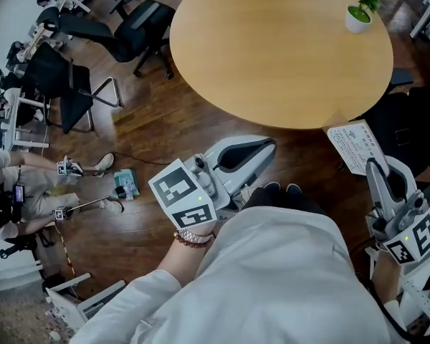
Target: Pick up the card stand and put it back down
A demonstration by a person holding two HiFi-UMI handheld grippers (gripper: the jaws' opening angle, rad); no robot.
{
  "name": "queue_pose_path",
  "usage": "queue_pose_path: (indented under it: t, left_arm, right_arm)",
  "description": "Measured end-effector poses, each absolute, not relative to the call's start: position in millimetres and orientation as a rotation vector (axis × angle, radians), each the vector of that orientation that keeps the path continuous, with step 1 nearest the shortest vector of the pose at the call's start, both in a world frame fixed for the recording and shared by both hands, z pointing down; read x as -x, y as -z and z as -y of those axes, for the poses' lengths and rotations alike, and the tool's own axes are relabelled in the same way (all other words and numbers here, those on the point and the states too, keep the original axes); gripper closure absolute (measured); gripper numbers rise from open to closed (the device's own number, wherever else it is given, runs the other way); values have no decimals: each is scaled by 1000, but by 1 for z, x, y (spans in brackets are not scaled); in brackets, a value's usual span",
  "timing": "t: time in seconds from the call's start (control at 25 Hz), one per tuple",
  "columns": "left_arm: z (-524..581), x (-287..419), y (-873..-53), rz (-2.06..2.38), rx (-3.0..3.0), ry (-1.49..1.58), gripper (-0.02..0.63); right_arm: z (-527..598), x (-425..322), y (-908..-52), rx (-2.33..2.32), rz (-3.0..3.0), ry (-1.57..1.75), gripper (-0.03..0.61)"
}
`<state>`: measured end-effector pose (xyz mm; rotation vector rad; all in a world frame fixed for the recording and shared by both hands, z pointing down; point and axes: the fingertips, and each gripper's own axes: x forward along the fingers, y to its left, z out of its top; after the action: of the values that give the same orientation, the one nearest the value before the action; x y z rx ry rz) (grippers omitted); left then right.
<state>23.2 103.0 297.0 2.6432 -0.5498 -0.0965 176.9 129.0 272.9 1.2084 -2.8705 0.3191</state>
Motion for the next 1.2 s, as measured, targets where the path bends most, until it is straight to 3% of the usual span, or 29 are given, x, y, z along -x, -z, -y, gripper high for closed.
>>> queue_pose_path:
  t: [0.32,0.6,1.2]
  left_arm:
    - [-98,-50,-293,632,-2555,208,634]
    - [-105,-88,-276,605,-2781,-12,634]
    - [-139,-73,-231,483,-3024,-32,624]
  right_arm:
    - [-116,-185,-268,-975,2980,-380,555]
    - [-122,-189,-270,-899,3007,-340,555]
    - [-138,-147,-236,-906,3000,-234,555]
